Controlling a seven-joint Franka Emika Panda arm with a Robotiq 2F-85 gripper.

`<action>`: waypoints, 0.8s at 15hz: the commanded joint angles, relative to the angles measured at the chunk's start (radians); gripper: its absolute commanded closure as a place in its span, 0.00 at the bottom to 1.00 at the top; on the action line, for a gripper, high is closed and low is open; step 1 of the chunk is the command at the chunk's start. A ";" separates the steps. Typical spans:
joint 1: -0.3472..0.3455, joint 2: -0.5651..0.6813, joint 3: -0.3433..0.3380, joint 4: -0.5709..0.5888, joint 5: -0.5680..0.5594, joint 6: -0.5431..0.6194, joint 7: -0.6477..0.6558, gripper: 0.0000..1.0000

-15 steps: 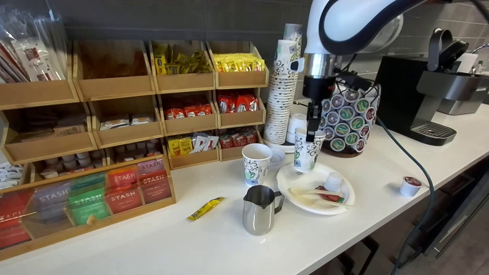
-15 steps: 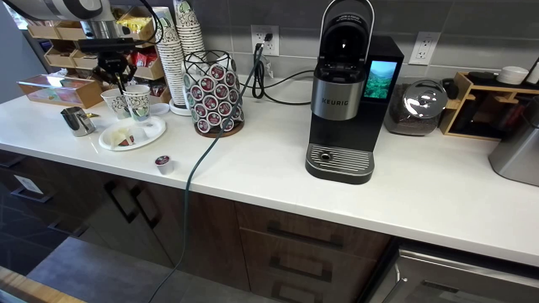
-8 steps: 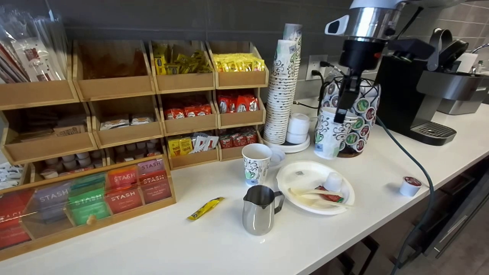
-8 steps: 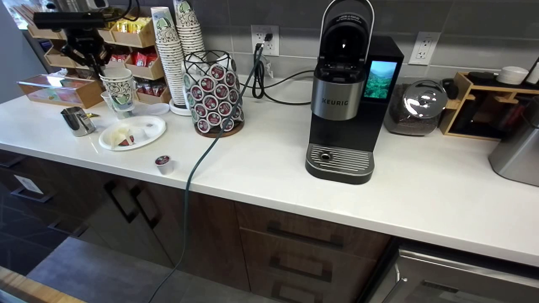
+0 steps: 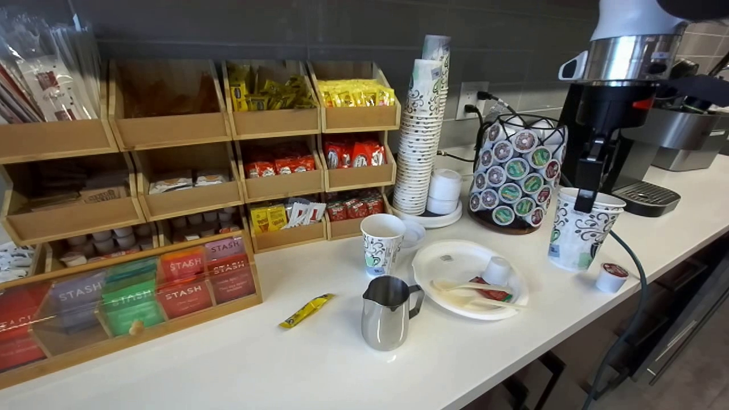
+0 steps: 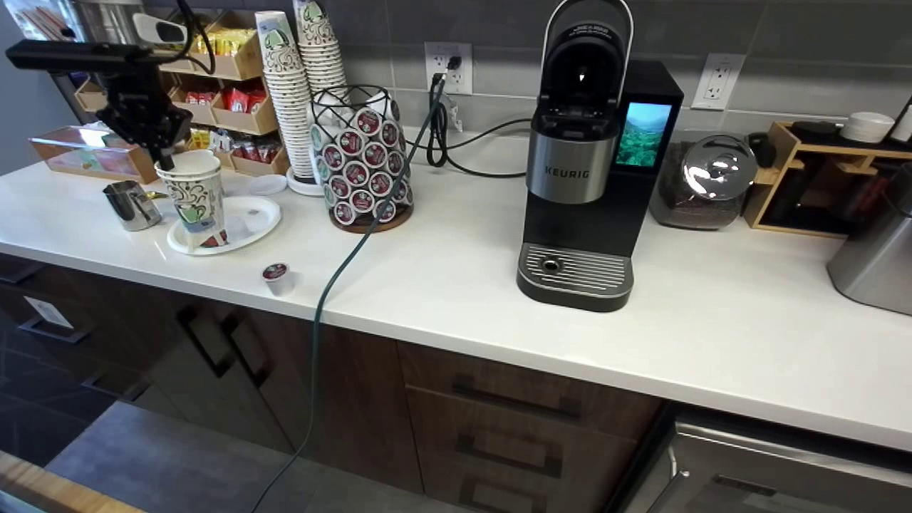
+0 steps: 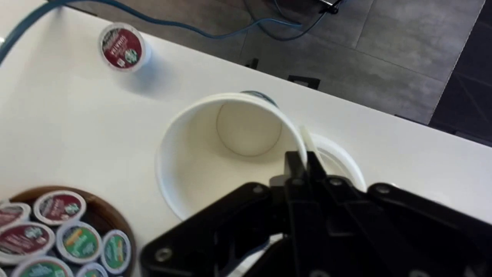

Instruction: Move the cup from the plate to the countertop

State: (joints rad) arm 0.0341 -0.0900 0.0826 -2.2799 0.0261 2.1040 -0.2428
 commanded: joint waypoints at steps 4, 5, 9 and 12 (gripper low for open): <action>-0.059 -0.035 -0.074 -0.105 -0.085 0.102 0.273 0.99; -0.045 -0.008 -0.073 -0.070 -0.063 0.072 0.189 0.96; -0.056 0.006 -0.079 -0.056 -0.087 0.122 0.257 0.99; -0.094 -0.006 -0.106 -0.046 -0.150 0.141 0.343 0.99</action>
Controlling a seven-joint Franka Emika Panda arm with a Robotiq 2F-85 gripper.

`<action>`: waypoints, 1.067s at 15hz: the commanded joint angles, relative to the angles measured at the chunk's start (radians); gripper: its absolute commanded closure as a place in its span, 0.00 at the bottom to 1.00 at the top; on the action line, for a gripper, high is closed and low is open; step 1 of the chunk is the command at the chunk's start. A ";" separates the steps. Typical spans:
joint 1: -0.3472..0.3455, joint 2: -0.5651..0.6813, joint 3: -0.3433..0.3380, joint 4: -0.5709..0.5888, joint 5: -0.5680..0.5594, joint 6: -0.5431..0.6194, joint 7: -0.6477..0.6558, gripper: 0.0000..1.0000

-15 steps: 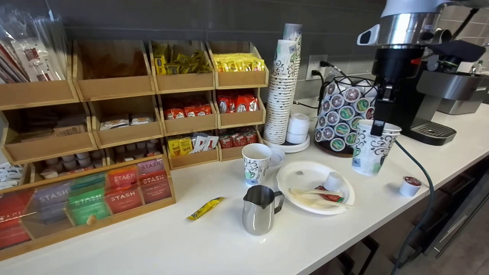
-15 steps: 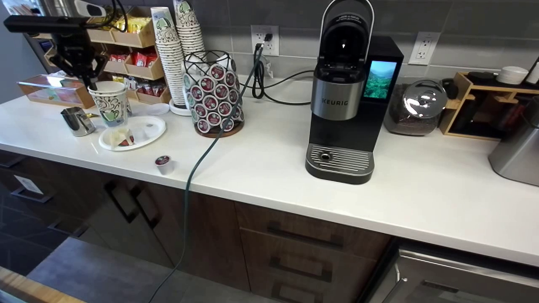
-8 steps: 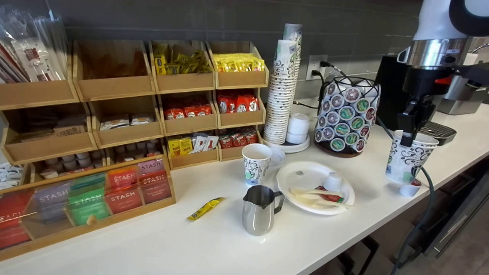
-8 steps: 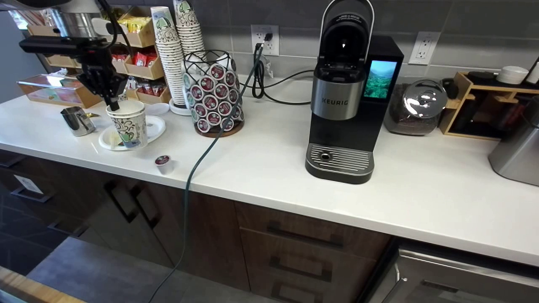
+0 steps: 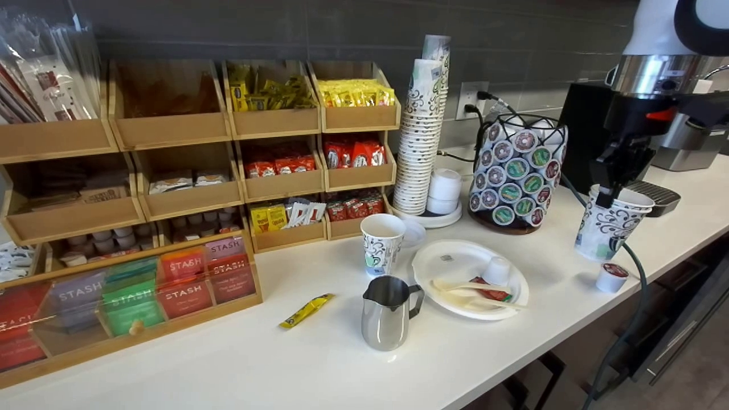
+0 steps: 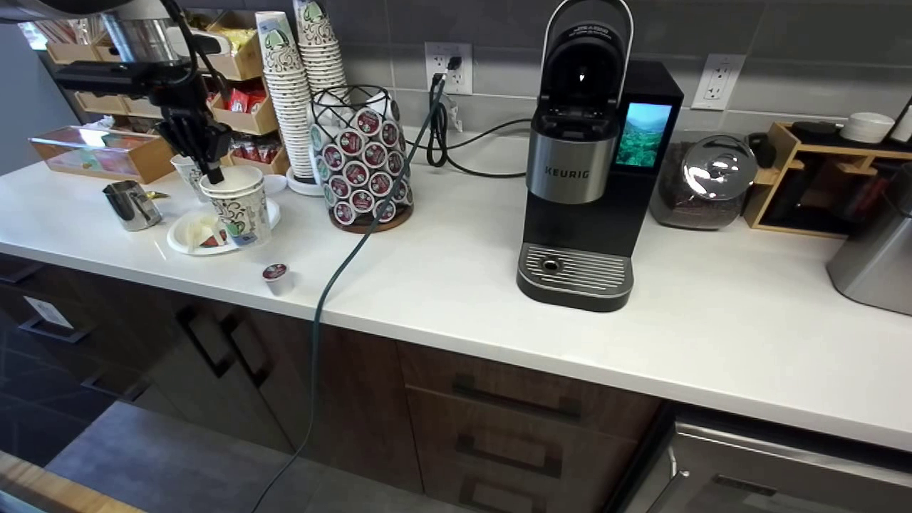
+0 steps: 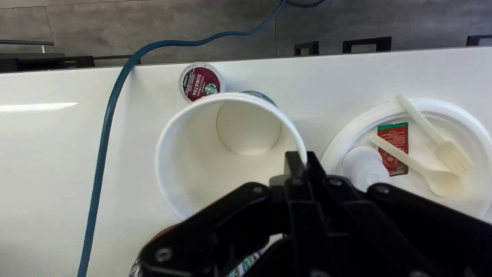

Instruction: Move the cup from the plate to the countertop

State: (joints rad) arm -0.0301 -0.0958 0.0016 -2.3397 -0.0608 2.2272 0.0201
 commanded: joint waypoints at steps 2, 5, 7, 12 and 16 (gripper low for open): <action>-0.051 0.018 -0.052 0.042 -0.068 0.004 0.068 0.99; -0.076 0.057 -0.092 0.074 -0.047 0.028 -0.011 0.99; -0.090 0.087 -0.111 0.092 -0.050 0.069 -0.025 0.99; -0.104 0.156 -0.130 0.150 -0.011 0.070 -0.078 0.99; -0.096 0.190 -0.121 0.188 -0.003 0.065 -0.104 0.99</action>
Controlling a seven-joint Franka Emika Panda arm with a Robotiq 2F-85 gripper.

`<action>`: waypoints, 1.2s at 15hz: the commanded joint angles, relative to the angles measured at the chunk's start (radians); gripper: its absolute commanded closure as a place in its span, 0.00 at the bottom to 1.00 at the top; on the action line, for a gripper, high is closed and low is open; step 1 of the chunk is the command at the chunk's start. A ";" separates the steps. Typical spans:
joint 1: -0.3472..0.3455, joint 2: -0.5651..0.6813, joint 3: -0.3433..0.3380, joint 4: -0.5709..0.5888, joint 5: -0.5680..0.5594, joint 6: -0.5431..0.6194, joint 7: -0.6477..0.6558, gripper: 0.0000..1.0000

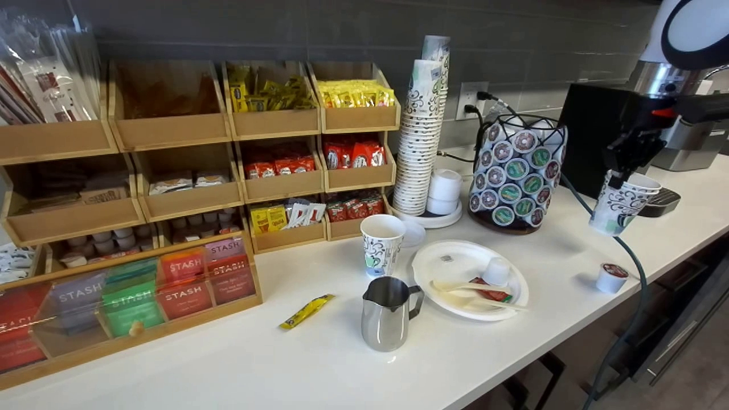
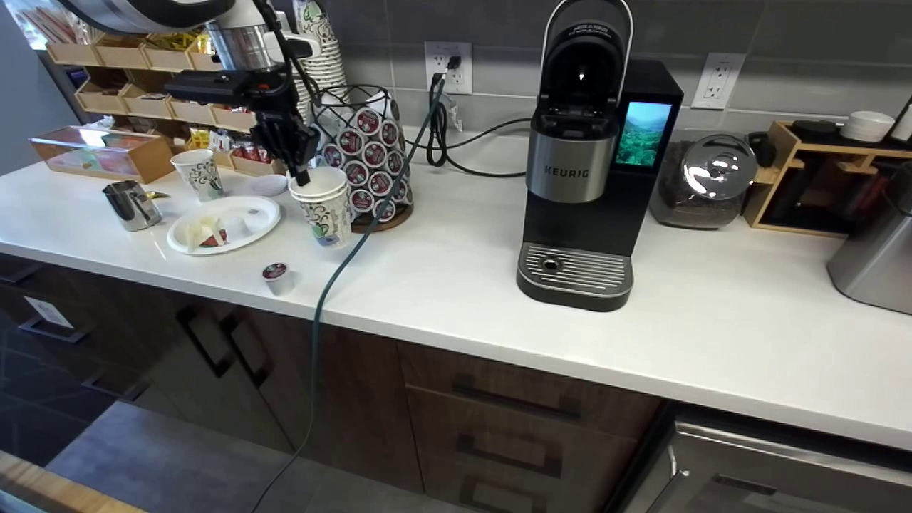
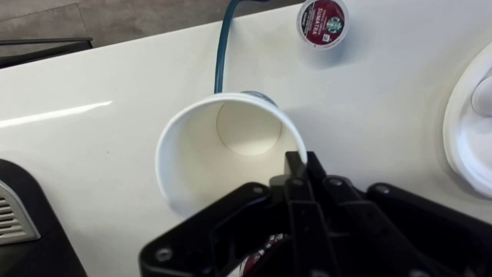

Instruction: Move the cup from the plate to the countertop

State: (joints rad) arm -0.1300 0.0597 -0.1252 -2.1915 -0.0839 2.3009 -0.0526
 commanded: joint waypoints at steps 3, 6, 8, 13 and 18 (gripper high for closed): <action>0.007 0.075 0.015 0.077 0.034 -0.018 -0.052 0.99; 0.001 0.084 0.014 0.083 0.045 -0.013 -0.047 0.99; -0.003 0.084 0.014 0.088 0.054 -0.019 -0.050 0.99; 0.015 0.118 0.032 0.104 0.062 -0.035 -0.047 0.99; 0.032 0.172 0.035 0.093 0.041 -0.043 0.025 0.99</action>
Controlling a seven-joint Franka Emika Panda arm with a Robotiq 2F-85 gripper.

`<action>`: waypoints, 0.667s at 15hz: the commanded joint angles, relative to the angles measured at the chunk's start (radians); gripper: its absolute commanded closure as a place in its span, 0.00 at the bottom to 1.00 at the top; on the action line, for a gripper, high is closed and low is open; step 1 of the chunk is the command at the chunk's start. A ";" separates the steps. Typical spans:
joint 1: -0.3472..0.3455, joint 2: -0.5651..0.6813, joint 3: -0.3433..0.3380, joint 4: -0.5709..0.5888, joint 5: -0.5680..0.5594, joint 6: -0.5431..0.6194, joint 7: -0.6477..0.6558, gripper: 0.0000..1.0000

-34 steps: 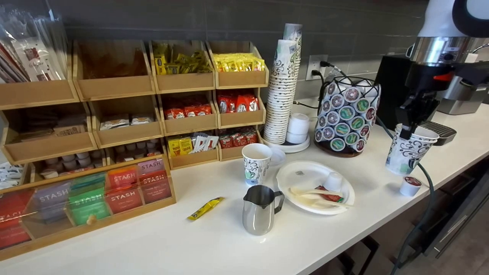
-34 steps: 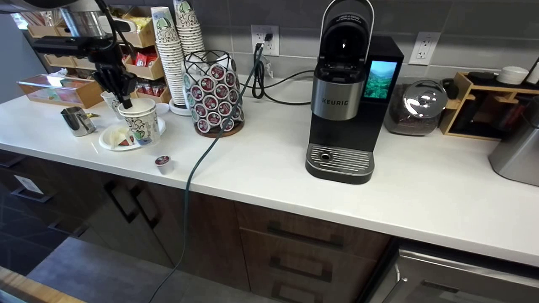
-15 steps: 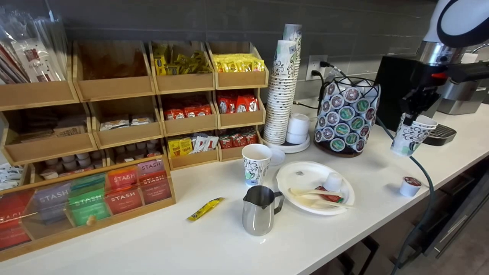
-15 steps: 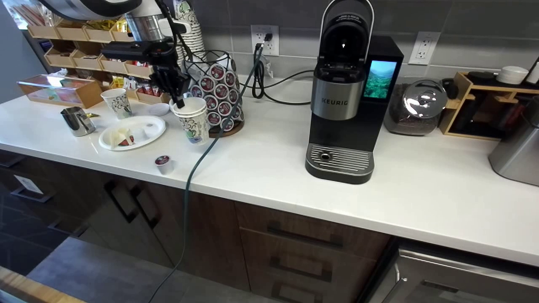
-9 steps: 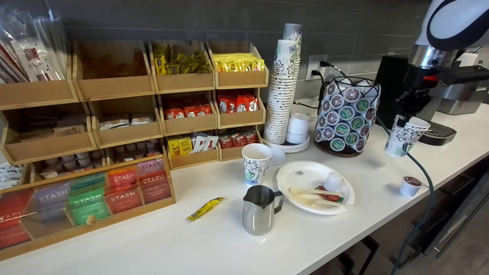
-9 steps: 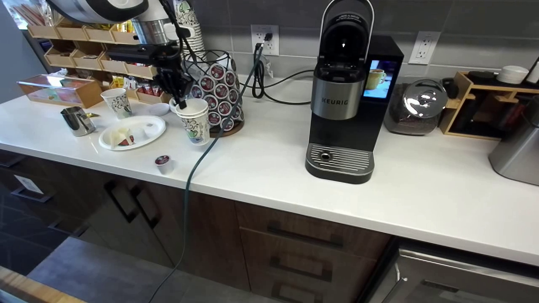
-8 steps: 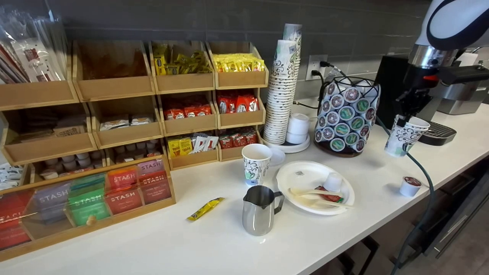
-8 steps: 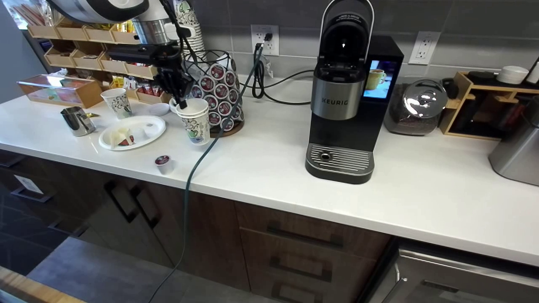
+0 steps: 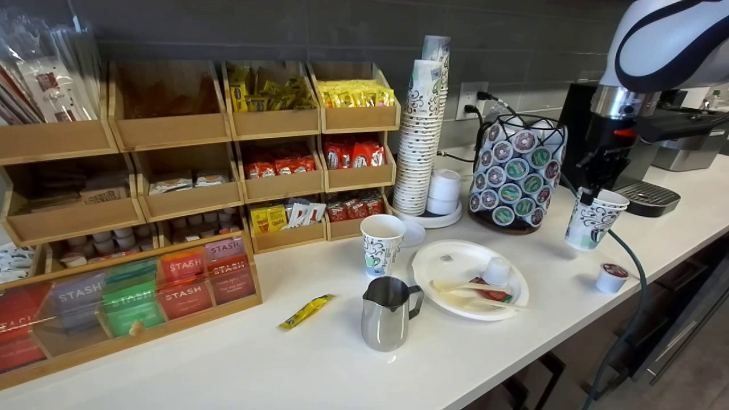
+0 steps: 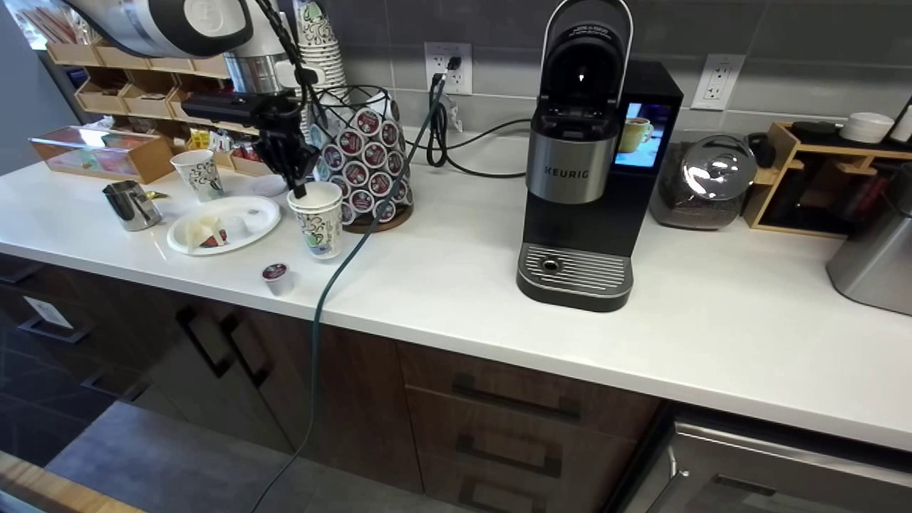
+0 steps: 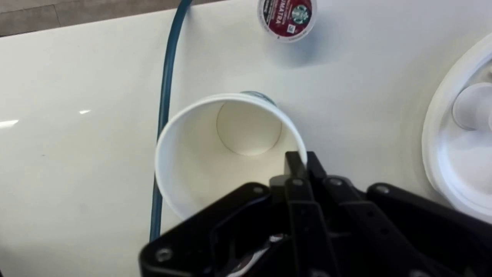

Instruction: Move the cup from the plate to the countertop

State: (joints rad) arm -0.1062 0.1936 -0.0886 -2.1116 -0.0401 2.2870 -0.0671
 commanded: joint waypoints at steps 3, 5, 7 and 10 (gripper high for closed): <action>0.012 0.066 0.000 0.011 0.006 -0.026 0.065 0.71; 0.018 0.054 -0.002 0.000 -0.007 -0.014 0.086 0.63; 0.031 -0.019 -0.007 -0.040 -0.034 -0.004 0.119 0.47; 0.040 -0.165 -0.003 -0.116 -0.045 -0.018 0.165 0.26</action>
State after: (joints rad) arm -0.0837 0.1950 -0.0887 -2.1231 -0.0672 2.2863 0.0433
